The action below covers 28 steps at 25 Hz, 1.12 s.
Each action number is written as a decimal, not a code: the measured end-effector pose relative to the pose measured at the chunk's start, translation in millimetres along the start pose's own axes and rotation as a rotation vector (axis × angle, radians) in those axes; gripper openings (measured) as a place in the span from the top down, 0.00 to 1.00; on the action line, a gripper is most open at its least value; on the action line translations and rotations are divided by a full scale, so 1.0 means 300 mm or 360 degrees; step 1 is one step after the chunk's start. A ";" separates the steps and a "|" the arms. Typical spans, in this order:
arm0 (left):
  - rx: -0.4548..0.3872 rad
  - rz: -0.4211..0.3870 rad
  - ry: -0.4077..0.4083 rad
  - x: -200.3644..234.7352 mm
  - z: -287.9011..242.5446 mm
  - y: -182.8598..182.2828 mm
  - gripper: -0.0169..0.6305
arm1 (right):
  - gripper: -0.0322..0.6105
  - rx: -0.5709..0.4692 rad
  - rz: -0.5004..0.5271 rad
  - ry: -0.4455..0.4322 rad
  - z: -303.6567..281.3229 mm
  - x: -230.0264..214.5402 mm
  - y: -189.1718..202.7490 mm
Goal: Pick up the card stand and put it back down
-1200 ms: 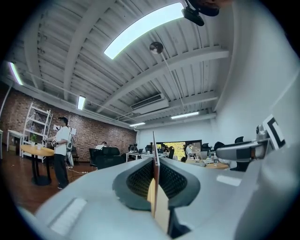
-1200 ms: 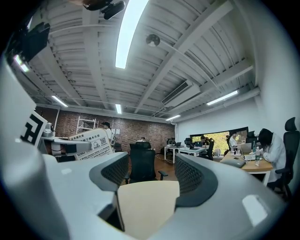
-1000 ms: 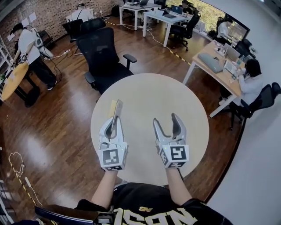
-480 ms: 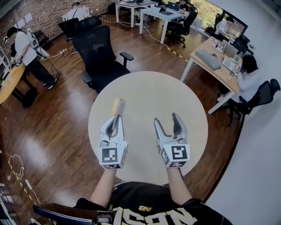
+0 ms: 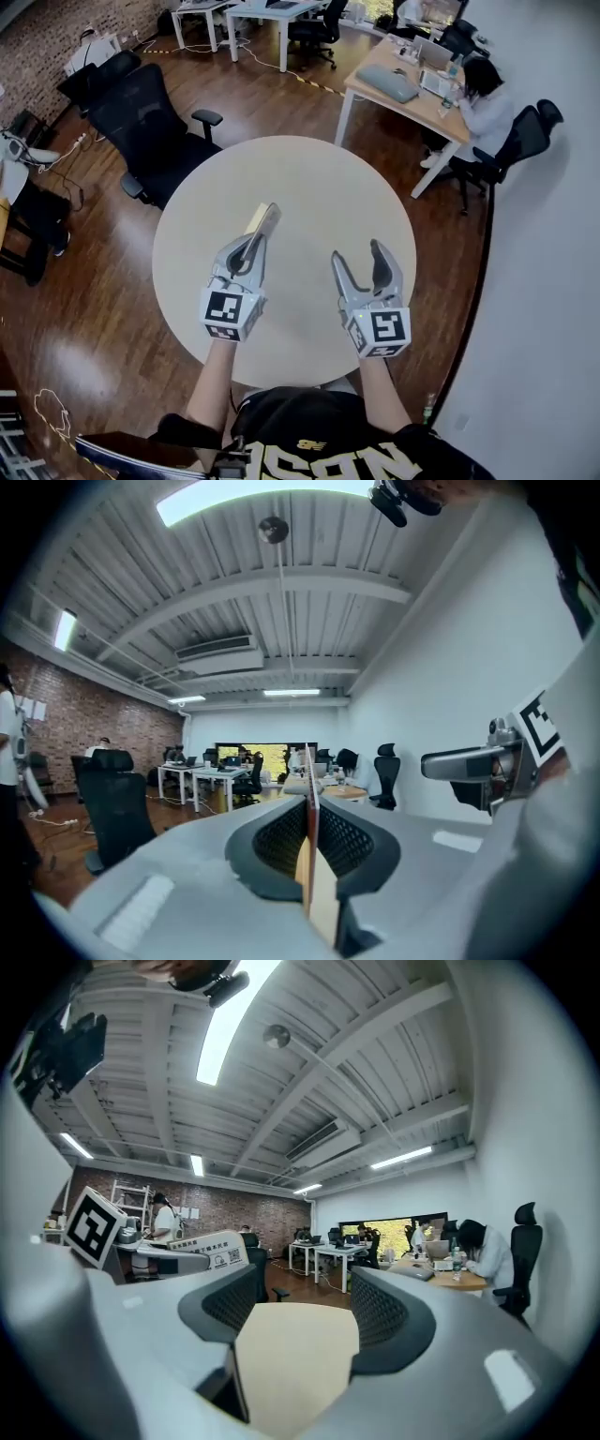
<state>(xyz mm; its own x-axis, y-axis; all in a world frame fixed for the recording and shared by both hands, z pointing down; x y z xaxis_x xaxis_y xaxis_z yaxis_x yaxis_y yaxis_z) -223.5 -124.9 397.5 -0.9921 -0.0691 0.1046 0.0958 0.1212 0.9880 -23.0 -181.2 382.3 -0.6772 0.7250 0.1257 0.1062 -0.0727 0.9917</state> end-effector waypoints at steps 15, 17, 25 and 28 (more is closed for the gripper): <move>0.0360 0.0096 0.1141 -0.548 -0.569 0.287 0.95 | 0.47 0.0302 -0.0170 0.0303 0.301 -0.333 0.319; 0.0426 0.0099 0.1300 -0.611 -0.633 0.344 0.95 | 0.47 0.0303 -0.0207 0.0311 0.322 -0.354 0.348; 0.0700 -0.0048 0.1701 -0.895 -0.866 0.607 0.95 | 0.47 0.0344 -0.0301 0.0483 0.463 -0.540 0.519; 0.0819 -0.0109 0.1848 -0.952 -0.931 0.731 0.95 | 0.47 0.0331 -0.0317 0.0527 0.481 -0.594 0.599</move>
<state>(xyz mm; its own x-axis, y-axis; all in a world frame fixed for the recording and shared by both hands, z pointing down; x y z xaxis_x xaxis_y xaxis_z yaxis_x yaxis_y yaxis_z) 103.4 -355.3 616.2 -0.3148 -0.8820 0.3507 -0.2536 0.4342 0.8644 221.9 -224.7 534.1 -0.8924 0.4500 -0.0316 0.0716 0.2104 0.9750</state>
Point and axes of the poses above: the fingertips, and each gripper's own axes: z backward along the fingers, x to its left, y out of its underside, the point moved 4 cm from there along z, backward along the fingers, and after that the axes turned 9 degrees about z, right-handed, at the moved point
